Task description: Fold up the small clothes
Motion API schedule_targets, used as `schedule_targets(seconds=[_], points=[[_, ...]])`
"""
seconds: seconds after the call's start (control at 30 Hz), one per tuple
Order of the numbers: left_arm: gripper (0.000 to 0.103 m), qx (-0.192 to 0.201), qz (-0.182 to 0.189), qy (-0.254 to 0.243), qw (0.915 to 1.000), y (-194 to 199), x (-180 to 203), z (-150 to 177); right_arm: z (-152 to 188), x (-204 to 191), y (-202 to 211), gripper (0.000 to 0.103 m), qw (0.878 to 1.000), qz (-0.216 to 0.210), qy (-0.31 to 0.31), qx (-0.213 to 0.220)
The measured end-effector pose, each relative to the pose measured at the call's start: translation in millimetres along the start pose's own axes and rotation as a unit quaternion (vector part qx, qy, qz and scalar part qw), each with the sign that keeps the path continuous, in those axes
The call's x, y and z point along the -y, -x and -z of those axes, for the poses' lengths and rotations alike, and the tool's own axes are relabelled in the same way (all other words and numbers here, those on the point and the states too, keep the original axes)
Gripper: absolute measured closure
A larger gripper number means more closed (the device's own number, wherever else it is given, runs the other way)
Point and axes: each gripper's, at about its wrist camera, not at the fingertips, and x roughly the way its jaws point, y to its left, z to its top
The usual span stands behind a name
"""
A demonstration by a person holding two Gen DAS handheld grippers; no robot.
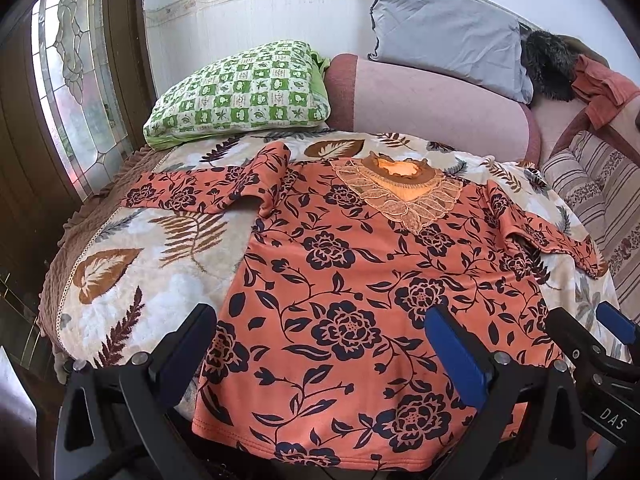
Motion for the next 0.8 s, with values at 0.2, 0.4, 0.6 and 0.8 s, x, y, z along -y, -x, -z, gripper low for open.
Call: schedule_targets(seconds=[0.2,0.4,0.6,0.8], points=[[0.0,0.0,0.0,0.001,1.0,0.0,-0.9,-1.0,-0.6,-0.4,-0.8,0.0,1.0,0.001,0.0,0.0],[0.0,0.002,-0.001,0.001,1.0,1.1,-0.7,-1.5,-1.1,-0.7,-0.5,0.0,1.0,0.001,-0.001,0.002],[0.0,0.001,0.0,0.001,1.0,2.3,-0.4,-2.1,-1.0,-0.5,0.5,0.0,1.0,0.001,-0.001,0.004],[0.0,0.001,-0.001,0.003,1.0,2.9,-0.9,-2.8,-1.0,-0.8,1.0,0.0,1.0,0.001,-0.001,0.005]])
